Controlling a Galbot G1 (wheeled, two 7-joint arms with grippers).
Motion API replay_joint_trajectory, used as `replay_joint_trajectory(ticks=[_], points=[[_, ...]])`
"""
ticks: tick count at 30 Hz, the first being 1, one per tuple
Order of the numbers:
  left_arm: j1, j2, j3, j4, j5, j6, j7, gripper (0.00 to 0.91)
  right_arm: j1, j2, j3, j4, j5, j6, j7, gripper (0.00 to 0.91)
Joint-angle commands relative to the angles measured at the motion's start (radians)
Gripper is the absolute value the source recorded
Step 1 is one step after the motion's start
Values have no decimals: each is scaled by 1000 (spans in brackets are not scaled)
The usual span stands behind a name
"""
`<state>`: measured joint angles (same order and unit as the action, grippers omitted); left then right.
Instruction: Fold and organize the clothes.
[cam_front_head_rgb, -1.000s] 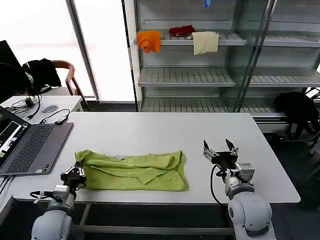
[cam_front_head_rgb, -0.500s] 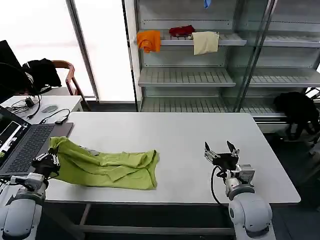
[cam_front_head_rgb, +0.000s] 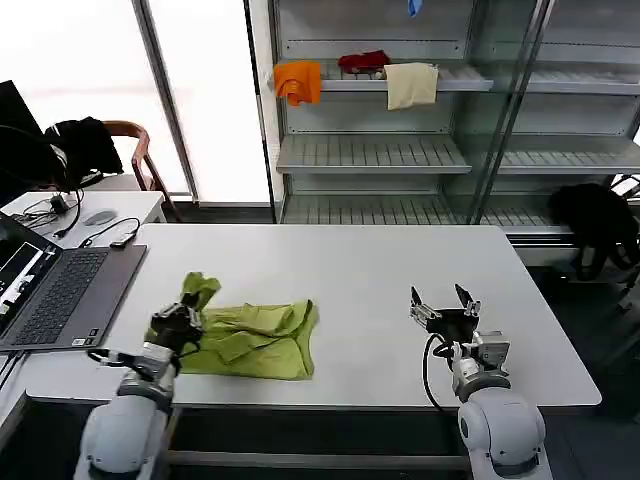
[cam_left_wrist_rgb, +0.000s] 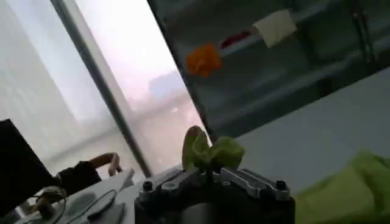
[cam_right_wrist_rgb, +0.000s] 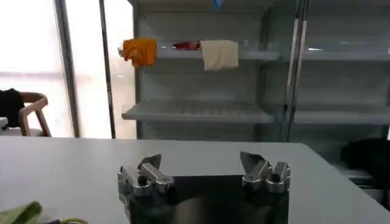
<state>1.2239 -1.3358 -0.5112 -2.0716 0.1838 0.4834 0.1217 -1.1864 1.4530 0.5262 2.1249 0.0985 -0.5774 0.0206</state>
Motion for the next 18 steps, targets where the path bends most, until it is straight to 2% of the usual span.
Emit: replay_joint_trajectory(ticks=[1, 6, 18], points=[[-29, -154, 310, 29, 35, 93, -120, 10, 1, 3, -2, -6, -13, 0, -1, 907], [-38, -189, 346, 57, 60, 94, -137, 10, 5, 11, -6, -16, -24, 0, -4, 907], [-67, -212, 337, 141, 102, 93, -138, 20, 7, 19, -8, -35, -39, 9, -13, 907]])
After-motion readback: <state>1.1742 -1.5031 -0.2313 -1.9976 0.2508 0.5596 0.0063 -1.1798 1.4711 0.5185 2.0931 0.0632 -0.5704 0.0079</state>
